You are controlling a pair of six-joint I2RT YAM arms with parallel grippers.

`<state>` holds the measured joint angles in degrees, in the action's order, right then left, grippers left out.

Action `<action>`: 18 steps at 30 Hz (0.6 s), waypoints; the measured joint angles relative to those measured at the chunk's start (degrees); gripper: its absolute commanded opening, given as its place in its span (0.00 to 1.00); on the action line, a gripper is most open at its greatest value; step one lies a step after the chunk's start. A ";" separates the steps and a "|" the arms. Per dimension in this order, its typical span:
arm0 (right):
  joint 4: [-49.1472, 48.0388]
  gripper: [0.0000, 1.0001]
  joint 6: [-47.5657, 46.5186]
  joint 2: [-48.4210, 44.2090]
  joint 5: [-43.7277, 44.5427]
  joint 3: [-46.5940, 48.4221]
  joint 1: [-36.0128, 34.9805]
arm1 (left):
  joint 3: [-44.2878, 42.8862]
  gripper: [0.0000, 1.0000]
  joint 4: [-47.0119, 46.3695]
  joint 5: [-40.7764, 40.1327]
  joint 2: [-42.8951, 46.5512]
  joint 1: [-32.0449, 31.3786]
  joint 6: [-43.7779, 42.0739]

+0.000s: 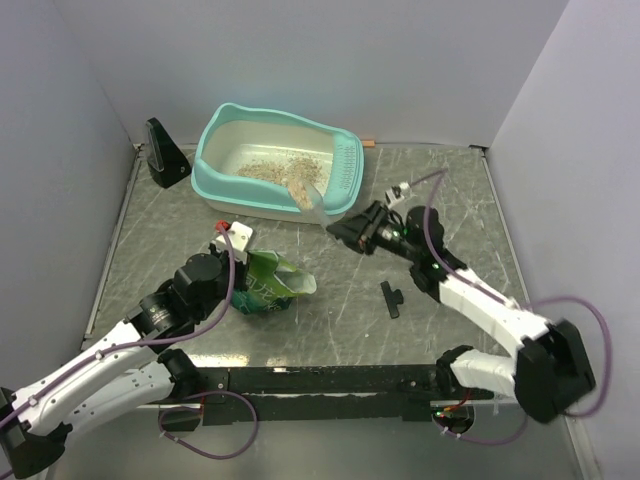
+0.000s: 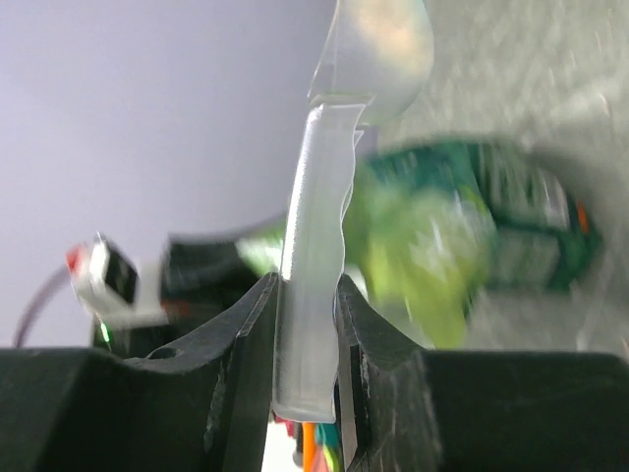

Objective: Fill the litter box with clean litter

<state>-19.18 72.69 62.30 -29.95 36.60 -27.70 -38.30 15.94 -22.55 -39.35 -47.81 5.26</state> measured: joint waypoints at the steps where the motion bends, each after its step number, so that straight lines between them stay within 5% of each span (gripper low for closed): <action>1: -1.55 0.00 0.28 2.73 0.02 1.44 0.31 | 0.00 0.01 0.07 0.22 0.00 0.04 -0.02; 9: -7.76 0.00 0.59 27.17 -2.62 22.82 3.67 | -0.09 0.01 0.50 1.66 0.26 0.68 0.00; 13: 0.52 0.00 -5.01 35.50 -2.91 34.84 4.50 | -0.31 0.01 0.81 2.05 0.35 1.16 0.00; 18: 22.40 0.00 -18.51 43.23 1.01 51.82 5.25 | -0.33 0.01 1.05 2.78 1.22 1.73 0.04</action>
<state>3.22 54.17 105.54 -28.95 88.42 -22.46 -38.63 16.99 -19.77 -38.13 -46.09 5.30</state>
